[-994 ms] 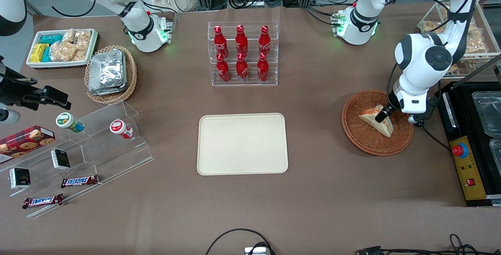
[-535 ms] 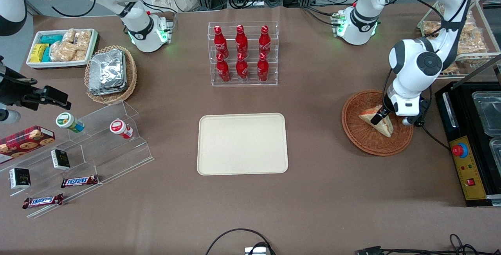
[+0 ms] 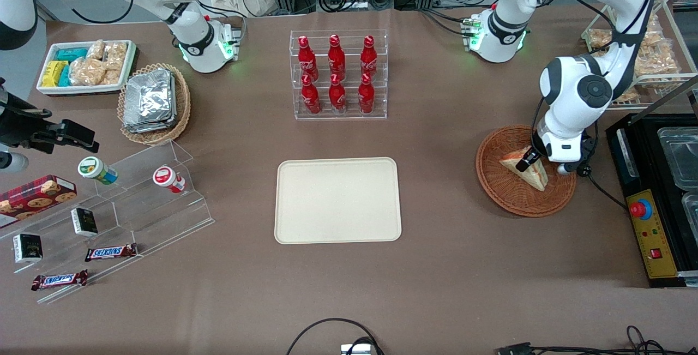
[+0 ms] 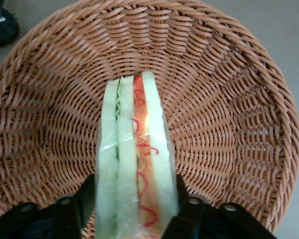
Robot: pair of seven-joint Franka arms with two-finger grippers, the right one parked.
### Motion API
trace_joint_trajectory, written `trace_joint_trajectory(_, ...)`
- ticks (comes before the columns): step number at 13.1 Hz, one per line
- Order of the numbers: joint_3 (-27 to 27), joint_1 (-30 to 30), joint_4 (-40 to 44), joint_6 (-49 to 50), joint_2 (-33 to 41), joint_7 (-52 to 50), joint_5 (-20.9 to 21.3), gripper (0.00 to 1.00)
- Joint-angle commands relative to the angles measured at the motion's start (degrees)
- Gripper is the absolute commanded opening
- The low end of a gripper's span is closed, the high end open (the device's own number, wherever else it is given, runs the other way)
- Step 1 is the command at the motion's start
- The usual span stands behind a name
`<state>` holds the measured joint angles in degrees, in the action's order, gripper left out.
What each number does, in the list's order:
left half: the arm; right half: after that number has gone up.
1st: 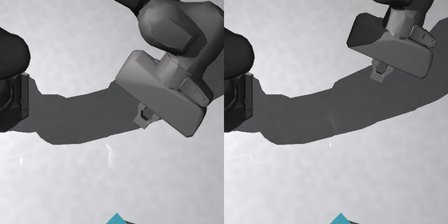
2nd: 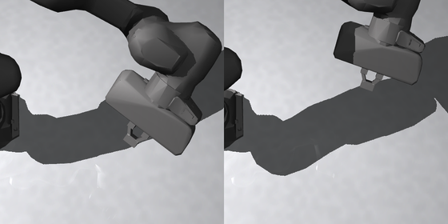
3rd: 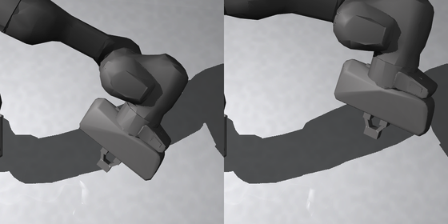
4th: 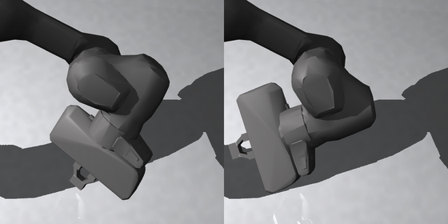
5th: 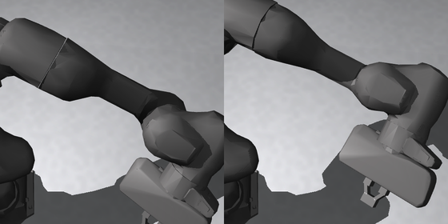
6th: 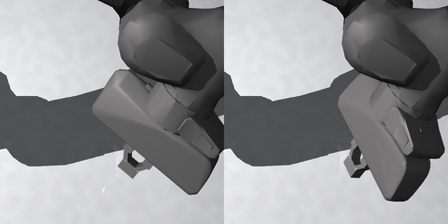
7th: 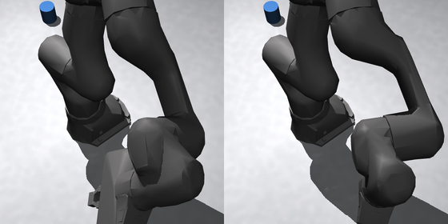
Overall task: Place sandwich from basket to tray
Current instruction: 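Lower the open left gripper around the sandwich's crust edge, then close the left gripper on the sandwich and lift it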
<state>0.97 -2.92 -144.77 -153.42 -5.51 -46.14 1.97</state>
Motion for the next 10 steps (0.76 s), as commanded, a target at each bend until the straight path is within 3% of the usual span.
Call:
trace_joint_trajectory(1,-0.1,-1.0,-0.9,-2.0,0.2,-1.1,-0.2,0.17)
trace_joint_trajectory(5,-0.1,-2.4,-0.1,1.6,3.7,0.3,0.6,0.19)
trace_joint_trajectory(10,-0.2,-2.8,0.7,9.3,11.4,12.1,1.1,0.19)
